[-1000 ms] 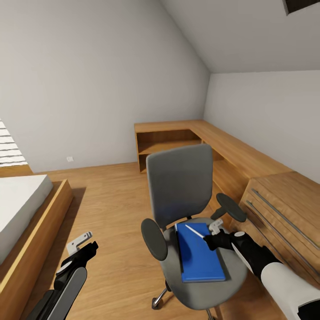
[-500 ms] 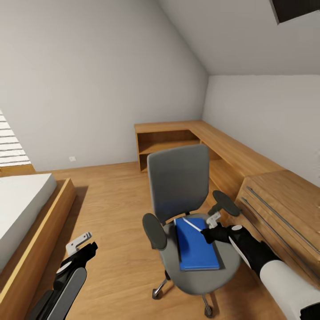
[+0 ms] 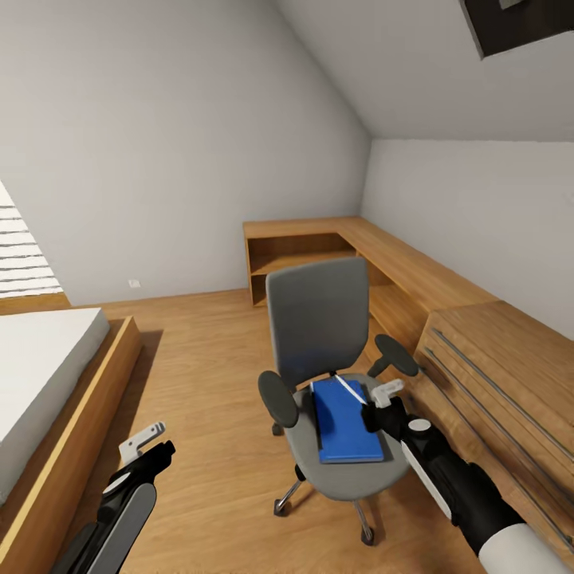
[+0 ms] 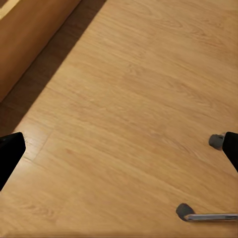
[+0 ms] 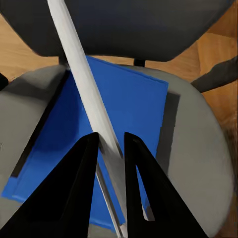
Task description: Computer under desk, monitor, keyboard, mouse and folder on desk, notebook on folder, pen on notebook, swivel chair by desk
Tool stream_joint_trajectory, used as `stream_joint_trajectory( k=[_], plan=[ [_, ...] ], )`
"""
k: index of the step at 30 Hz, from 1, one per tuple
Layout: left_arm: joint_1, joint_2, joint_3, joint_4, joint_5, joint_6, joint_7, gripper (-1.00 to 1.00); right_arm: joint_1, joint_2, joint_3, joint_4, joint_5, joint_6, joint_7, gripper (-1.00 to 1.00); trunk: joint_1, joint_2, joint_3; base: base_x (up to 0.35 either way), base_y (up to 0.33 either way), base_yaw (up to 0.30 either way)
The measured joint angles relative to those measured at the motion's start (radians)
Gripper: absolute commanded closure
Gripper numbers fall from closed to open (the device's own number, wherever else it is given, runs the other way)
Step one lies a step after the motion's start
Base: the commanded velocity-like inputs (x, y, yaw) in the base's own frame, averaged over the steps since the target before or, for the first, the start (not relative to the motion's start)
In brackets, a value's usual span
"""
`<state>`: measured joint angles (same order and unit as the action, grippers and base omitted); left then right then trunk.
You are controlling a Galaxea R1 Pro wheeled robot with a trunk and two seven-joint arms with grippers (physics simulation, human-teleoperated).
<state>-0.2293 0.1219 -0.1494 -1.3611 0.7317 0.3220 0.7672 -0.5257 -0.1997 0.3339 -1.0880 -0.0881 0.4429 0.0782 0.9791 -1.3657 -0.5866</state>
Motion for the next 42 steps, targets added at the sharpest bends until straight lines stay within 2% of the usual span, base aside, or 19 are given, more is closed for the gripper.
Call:
stream_joint_trajectory(
  k=[1,5,10,12,14,19,24,26,29,30,31,32,34,35,37,38,39,40,42],
  plan=[
    [0.000,0.000,0.000,0.001,0.000,0.000,0.000,-1.00,0.021,0.000,0.000,-0.054,-0.020,0.028,-0.042,1.00,-0.004,0.007,0.003,-0.008,0.000,0.000],
    [0.000,0.000,0.000,0.002,0.000,0.000,0.000,-1.00,0.058,0.001,-0.001,-0.160,-0.100,0.086,-0.166,1.00,-0.019,0.035,0.016,-0.084,0.000,0.000],
    [0.000,0.000,0.000,0.002,0.000,0.000,0.000,-1.00,0.083,0.001,0.001,-0.243,-0.274,0.109,-0.386,1.00,-0.038,0.070,0.031,-0.256,0.000,0.000],
    [0.000,0.000,0.000,0.002,0.000,0.000,0.000,-1.00,0.096,0.001,0.002,-0.280,-0.333,0.111,-0.426,1.00,-0.046,0.084,0.038,-0.111,0.000,0.000],
    [0.000,0.000,0.000,0.002,0.000,-0.001,0.000,-1.00,0.114,0.001,0.002,-0.311,-0.367,0.110,-0.440,1.00,-0.054,0.098,0.044,-0.057,0.000,0.000],
    [0.000,-0.001,0.000,0.003,0.000,-0.001,0.000,-1.00,0.151,0.002,0.004,-0.374,-0.403,0.108,-0.453,1.00,-0.073,0.133,0.060,-0.014,0.000,0.000],
    [0.000,-0.002,0.000,0.004,0.000,-0.001,-0.001,-1.00,0.156,0.012,0.004,-0.387,-0.412,0.107,-0.455,1.00,-0.092,0.168,0.075,-0.002,0.000,0.000],
    [0.000,-0.003,-0.001,0.027,-0.001,-0.001,-0.001,-1.00,0.157,0.018,0.002,-0.405,-0.436,0.108,-0.457,1.00,-0.100,0.182,0.082,0.000,0.000,0.000],
    [0.000,-0.003,-0.001,0.036,-0.001,-0.002,-0.002,-1.00,0.159,0.018,0.001,-0.412,-0.443,0.108,-0.458,1.00,-0.111,0.203,0.091,0.000,0.000,0.000],
    [0.000,-0.002,0.001,0.112,0.001,-0.001,-0.003,-1.00,0.160,0.019,0.000,-0.419,-0.442,0.106,-0.458,1.00,-0.115,0.210,0.094,0.000,0.000,0.000],
    [0.000,-0.002,0.003,0.144,0.000,-0.002,-0.004,-1.00,0.160,0.020,-0.001,-0.419,-0.441,0.102,-0.458,1.00,-0.119,0.217,0.097,0.000,0.000,0.000],
    [0.000,-0.004,-0.005,0.210,-0.001,-0.008,-0.007,-1.00,0.160,0.020,-0.002,-0.424,-0.442,0.092,-0.460,1.00,-0.123,0.224,0.100,0.000,0.000,0.000],
    [0.000,-0.004,-0.016,0.247,-0.003,-0.009,-0.009,-1.00,0.160,0.021,-0.002,-0.424,-0.442,0.091,-0.465,1.00,-0.130,0.238,0.107,0.000,0.000,0.000],
    [0.000,-0.005,-0.063,0.374,-0.004,-0.014,-0.049,-1.00,0.160,0.020,-0.002,-0.434,-0.443,0.090,-0.481,1.00,-0.134,0.245,0.110,0.000,0.000,0.000],
    [0.000,-0.005,-0.090,0.473,-0.008,-0.023,-0.113,-1.00,0.160,0.019,-0.003,-0.439,-0.444,0.090,-0.492,1.00,-0.142,0.259,0.116,0.000,0.000,0.000],
    [0.000,-0.009,-0.187,0.617,-0.012,-0.177,-0.264,-1.00,0.160,0.019,-0.004,-0.444,-0.442,0.090,-0.544,1.00,-0.146,0.266,0.119,0.000,0.000,0.000],
    [0.001,-0.008,-0.205,0.756,-0.011,-0.201,-0.277,-1.00,0.160,0.019,-0.005,-0.444,-0.444,0.090,-0.557,1.00,-0.150,0.273,0.122,0.000,0.000,-0.015],
    [0.000,-0.011,-0.240,0.779,-0.012,-0.225,-0.287,-1.00,0.160,0.019,-0.017,-0.444,-0.442,0.090,-0.574,1.00,-0.153,0.280,0.125,0.000,0.000,-0.121],
    [0.000,-0.023,-0.259,0.800,-0.012,-0.234,-0.290,-1.00,0.160,0.019,-0.043,-0.444,-0.443,0.090,-0.581,1.00,-0.161,0.294,0.132,0.000,0.000,-0.182]
  ],
)
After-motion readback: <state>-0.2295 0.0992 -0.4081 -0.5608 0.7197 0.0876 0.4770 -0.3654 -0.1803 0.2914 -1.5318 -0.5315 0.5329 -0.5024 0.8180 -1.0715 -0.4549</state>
